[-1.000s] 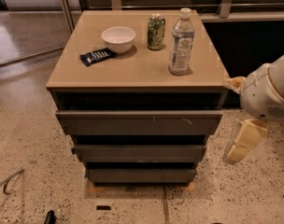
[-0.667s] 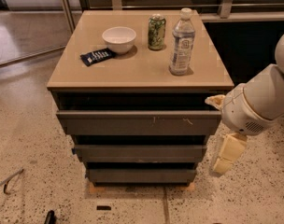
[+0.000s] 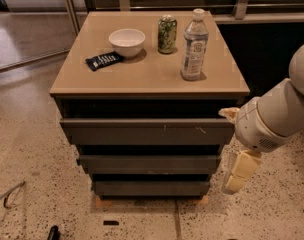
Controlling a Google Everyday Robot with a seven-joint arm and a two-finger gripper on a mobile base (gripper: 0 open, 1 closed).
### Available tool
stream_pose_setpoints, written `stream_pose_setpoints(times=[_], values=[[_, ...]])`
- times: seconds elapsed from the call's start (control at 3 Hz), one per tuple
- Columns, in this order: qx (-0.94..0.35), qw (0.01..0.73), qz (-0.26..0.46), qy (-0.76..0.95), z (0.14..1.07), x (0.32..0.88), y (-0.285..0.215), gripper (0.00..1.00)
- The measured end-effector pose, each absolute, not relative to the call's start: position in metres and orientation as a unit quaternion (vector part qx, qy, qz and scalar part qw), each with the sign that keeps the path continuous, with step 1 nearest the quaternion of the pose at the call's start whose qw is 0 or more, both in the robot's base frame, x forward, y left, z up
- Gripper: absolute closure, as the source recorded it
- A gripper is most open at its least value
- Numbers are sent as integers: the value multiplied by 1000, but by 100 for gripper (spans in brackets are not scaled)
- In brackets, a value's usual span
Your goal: Open top drawer
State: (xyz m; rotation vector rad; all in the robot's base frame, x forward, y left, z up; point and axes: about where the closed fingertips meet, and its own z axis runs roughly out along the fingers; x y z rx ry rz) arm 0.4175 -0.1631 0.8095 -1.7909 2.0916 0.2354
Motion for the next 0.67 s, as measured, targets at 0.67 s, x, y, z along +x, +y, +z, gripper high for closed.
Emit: stream_pose_setpoints(times=[0.67], values=[[-647,210,58,731,774,428,-156,0]])
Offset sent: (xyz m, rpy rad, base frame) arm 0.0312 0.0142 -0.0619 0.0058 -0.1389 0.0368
